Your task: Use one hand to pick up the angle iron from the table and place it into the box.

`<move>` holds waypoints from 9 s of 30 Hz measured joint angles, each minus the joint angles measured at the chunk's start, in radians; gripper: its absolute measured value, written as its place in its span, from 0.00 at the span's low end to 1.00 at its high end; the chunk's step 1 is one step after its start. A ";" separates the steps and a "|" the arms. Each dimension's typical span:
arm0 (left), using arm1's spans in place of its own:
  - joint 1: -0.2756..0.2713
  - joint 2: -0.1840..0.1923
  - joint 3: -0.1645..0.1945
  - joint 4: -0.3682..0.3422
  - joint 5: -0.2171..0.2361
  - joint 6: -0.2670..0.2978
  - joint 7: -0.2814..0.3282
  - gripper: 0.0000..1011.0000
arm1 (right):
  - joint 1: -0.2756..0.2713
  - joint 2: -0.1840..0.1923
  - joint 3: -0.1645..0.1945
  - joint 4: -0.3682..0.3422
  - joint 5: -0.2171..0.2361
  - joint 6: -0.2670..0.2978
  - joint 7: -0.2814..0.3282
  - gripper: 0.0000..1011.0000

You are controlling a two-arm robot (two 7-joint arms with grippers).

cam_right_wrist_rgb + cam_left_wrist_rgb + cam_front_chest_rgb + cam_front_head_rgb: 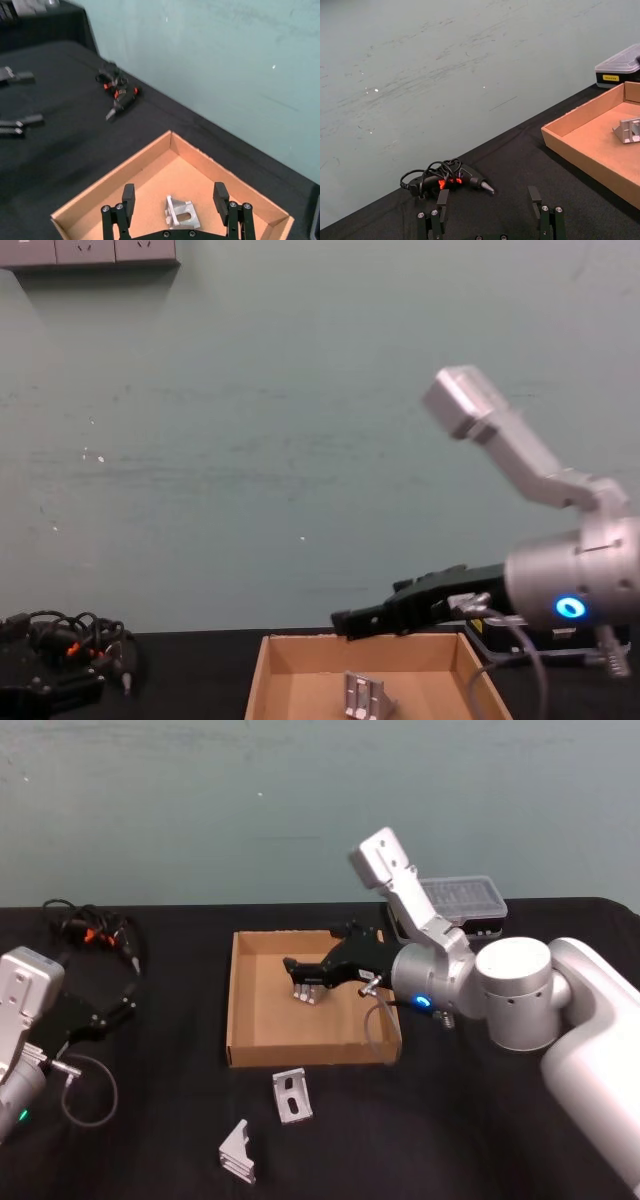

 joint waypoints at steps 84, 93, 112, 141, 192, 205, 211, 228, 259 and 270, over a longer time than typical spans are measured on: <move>0.000 0.000 0.000 0.000 0.000 0.000 0.000 0.99 | -0.192 0.091 -0.129 -0.118 -0.034 -0.060 0.125 0.99; 0.000 0.000 0.000 0.000 0.000 0.000 0.000 0.99 | -0.193 0.092 -0.129 -0.120 -0.033 -0.061 0.125 0.94; 0.000 0.000 0.000 0.000 0.000 0.000 0.000 0.99 | -0.195 0.094 -0.128 -0.122 -0.031 -0.064 0.125 0.53; 0.000 0.000 0.000 0.000 0.000 0.000 0.000 0.99 | -0.215 0.103 -0.068 -0.185 0.036 -0.084 0.140 0.53; 0.000 0.000 0.000 0.000 0.000 0.000 0.000 0.99 | -0.032 -0.043 0.054 0.127 -0.061 -0.001 -0.086 0.52; 0.000 0.000 0.000 0.000 0.000 0.000 0.000 0.99 | -0.032 -0.042 0.054 0.127 -0.061 -0.001 -0.086 0.83; 0.000 0.000 0.000 0.000 0.000 0.000 0.000 0.99 | -0.032 -0.042 0.054 0.127 -0.061 -0.001 -0.086 0.99; 0.000 0.000 0.000 0.000 0.000 0.000 0.000 0.99 | -0.100 -0.034 0.112 0.037 -0.041 -0.107 -0.049 0.99; 0.000 0.000 0.000 0.000 0.000 0.000 0.000 0.99 | -0.171 0.193 -0.144 -0.191 0.074 -0.179 0.492 0.99; 0.000 0.000 0.000 0.000 0.000 0.000 0.000 0.99 | -0.130 0.170 -0.206 -0.146 0.049 -0.192 0.482 0.99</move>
